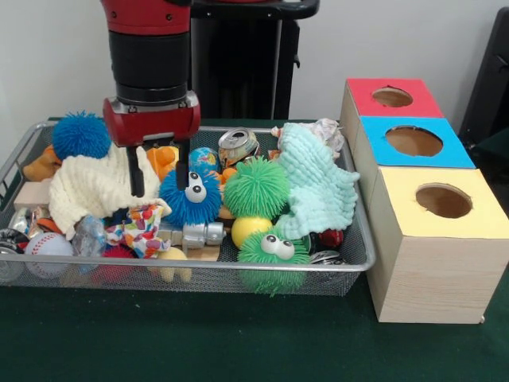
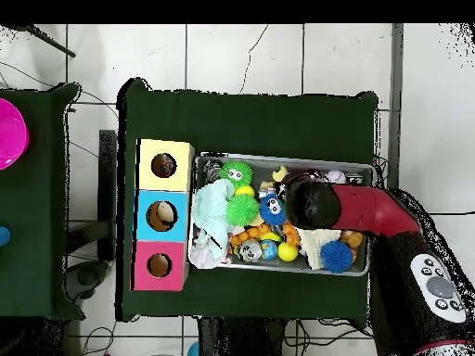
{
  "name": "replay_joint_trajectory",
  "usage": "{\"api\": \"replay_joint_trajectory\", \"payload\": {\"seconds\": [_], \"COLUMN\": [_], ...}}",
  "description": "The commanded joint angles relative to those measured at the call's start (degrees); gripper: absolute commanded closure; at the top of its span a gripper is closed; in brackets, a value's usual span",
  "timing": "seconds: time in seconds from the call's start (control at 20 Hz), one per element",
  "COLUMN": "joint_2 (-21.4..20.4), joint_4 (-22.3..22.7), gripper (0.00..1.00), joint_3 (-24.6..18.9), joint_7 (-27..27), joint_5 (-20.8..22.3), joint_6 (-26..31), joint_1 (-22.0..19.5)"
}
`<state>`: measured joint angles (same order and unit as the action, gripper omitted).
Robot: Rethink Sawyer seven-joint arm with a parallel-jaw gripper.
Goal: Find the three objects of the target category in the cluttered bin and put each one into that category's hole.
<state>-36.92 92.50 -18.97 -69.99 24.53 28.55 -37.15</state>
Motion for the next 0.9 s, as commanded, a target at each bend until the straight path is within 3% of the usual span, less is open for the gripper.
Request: {"api": "replay_joint_trajectory", "payload": {"seconds": [0.05, 0.25, 0.65, 0.9], "joint_2": [2.35, 2.76, 1.2, 3.22], "joint_4": [5.27, 5.0, 2.19, -0.4], "gripper": [0.0, 0.0, 0.0, 0.0], "joint_3": [-2.1, -2.53, -4.06, -5.61], "joint_7": [-6.46, -5.77, -3.56, -2.45], "joint_5": [-0.25, 0.49, -0.59, 0.25], "joint_6": [-3.25, -5.14, -2.12, -4.24], "joint_1": [-0.04, -0.43, 0.37, 0.18]}}
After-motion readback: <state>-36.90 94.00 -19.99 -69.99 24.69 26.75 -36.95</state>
